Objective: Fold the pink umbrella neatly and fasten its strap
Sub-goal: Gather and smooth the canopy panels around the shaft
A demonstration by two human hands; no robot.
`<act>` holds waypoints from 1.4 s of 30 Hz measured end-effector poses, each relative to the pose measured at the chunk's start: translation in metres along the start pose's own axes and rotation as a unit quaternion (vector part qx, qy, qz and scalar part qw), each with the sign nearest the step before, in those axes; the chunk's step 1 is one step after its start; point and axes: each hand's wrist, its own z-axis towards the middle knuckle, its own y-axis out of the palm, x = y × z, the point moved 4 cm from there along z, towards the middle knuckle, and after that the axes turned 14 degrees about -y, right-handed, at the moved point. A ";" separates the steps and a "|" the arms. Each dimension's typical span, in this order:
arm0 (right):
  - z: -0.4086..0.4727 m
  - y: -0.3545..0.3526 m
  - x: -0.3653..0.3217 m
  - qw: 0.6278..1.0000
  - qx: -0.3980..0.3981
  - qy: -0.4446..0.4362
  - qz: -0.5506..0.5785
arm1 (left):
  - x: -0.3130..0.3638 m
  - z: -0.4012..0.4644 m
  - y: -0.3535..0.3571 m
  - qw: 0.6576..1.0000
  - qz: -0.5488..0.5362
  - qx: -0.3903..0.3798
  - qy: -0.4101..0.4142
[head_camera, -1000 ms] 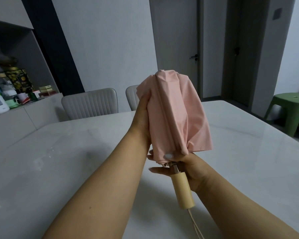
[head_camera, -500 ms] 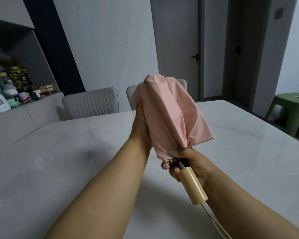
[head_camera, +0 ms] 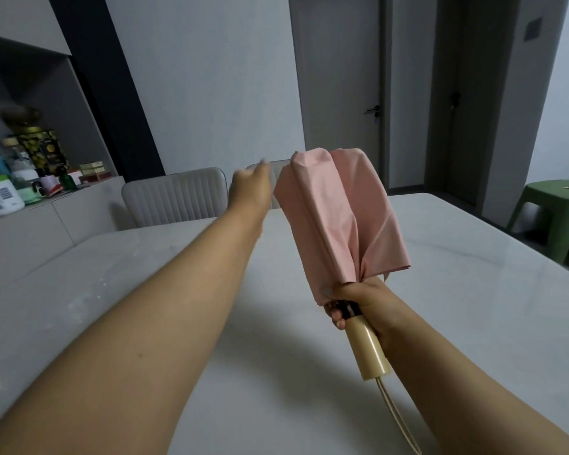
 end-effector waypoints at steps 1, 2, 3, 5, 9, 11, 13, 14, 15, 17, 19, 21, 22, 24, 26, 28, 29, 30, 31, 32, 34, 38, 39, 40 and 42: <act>0.000 0.001 0.000 1.000 -0.004 -0.001 -0.012 | 0.021 -0.002 -0.002 0.998 0.035 -0.002 0.056; -0.001 0.002 -0.001 1.000 -0.005 0.000 -0.020 | 0.038 -0.004 -0.001 0.992 0.073 -0.013 0.098; -0.001 0.003 -0.001 1.000 -0.006 -0.001 -0.026 | 0.051 -0.005 0.001 0.986 0.106 -0.034 0.123; -0.003 0.006 -0.001 0.999 -0.010 0.002 -0.039 | 0.067 -0.008 0.009 0.969 0.187 -0.075 0.141; -0.003 0.006 0.000 0.998 -0.017 0.005 -0.053 | 0.068 -0.010 0.016 0.925 0.350 -0.115 0.096; -0.002 0.004 0.002 0.998 -0.016 0.015 -0.054 | 0.069 -0.012 0.013 0.933 0.312 -0.163 0.077; 0.000 0.002 0.005 0.998 -0.015 0.027 -0.047 | 0.073 -0.012 0.009 0.952 0.191 -0.235 0.046; 0.000 0.001 0.005 0.999 -0.016 0.029 -0.040 | 0.075 -0.012 0.006 0.952 0.131 -0.275 0.029; 0.000 0.001 0.006 0.999 -0.017 0.027 -0.033 | 0.077 -0.013 0.004 0.948 0.098 -0.303 0.018; 0.001 0.001 0.006 0.999 -0.020 0.020 -0.017 | 0.077 -0.013 0.000 0.944 0.135 -0.299 0.025; 0.002 0.003 0.006 0.999 -0.025 0.022 -0.001 | 0.076 -0.015 -0.003 0.937 0.227 -0.258 0.054; 0.001 0.005 0.007 0.999 -0.037 0.029 -0.009 | 0.075 -0.013 -0.007 0.943 0.216 -0.251 0.044; 0.001 0.006 0.007 0.999 -0.040 0.029 -0.016 | 0.075 -0.013 -0.008 0.948 0.184 -0.258 0.033; 0.001 0.005 0.007 0.999 -0.042 0.025 -0.011 | 0.076 -0.012 -0.008 0.948 0.156 -0.277 0.027; 0.001 0.005 0.007 0.999 -0.040 0.021 0.002 | 0.076 -0.013 -0.008 0.942 0.169 -0.290 0.035; 0.001 0.006 0.007 0.999 -0.045 0.020 -0.010 | 0.078 -0.013 -0.010 0.945 0.099 -0.310 0.033; 0.000 0.006 0.008 0.999 -0.047 0.018 -0.016 | 0.079 -0.012 -0.011 0.944 0.061 -0.322 0.028; 0.000 0.007 0.007 0.999 -0.047 0.017 -0.015 | 0.079 -0.012 -0.012 0.945 0.057 -0.321 0.028; 0.000 0.007 0.007 0.999 -0.046 0.018 -0.009 | 0.078 -0.011 -0.013 0.946 0.088 -0.309 0.040; 0.000 0.007 0.008 0.999 -0.047 0.020 -0.004 | 0.077 -0.012 -0.013 0.946 0.136 -0.289 0.053; 0.000 0.007 0.009 0.998 -0.049 0.024 -0.008 | 0.077 -0.011 -0.013 0.952 0.146 -0.261 0.063; 0.001 0.007 0.009 0.999 -0.046 0.022 0.001 | 0.081 -0.007 -0.014 0.961 0.097 -0.257 0.031; 0.001 0.006 0.010 0.999 -0.048 0.022 0.002 | 0.081 -0.006 -0.014 0.959 0.143 -0.243 0.031; 0.002 0.006 0.010 0.998 -0.051 0.022 -0.002 | 0.080 -0.006 -0.014 0.956 0.186 -0.226 0.031; 0.003 0.006 0.011 0.999 -0.049 0.022 -0.003 | 0.079 -0.008 -0.015 0.948 0.246 -0.199 0.023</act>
